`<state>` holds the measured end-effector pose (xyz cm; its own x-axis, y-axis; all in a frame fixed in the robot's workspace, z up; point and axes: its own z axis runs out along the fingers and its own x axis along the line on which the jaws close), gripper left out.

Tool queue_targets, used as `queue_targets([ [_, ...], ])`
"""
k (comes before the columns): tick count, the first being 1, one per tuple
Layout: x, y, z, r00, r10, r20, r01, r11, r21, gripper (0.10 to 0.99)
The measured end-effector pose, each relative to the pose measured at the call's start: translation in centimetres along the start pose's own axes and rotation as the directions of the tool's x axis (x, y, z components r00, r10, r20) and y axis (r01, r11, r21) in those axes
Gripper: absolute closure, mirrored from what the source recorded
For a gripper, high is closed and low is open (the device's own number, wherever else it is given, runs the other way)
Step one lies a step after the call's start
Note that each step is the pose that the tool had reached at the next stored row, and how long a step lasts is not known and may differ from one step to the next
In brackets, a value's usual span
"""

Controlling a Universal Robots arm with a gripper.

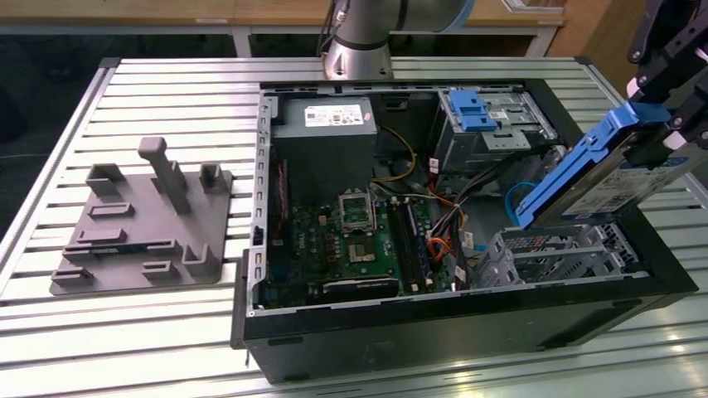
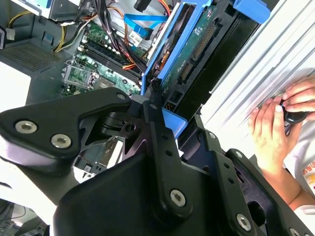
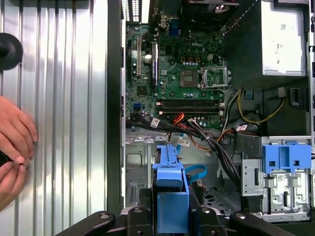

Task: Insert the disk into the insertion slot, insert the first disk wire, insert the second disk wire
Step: 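Insert the disk into the insertion slot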

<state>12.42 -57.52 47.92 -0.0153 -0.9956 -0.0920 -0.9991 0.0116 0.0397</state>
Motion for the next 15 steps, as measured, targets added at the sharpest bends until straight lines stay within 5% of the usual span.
queue_targets([
  [15, 0.06, -0.04, 0.66, 1.0, 0.0, 0.0001, 0.0, 1.0, 0.0, 0.725],
])
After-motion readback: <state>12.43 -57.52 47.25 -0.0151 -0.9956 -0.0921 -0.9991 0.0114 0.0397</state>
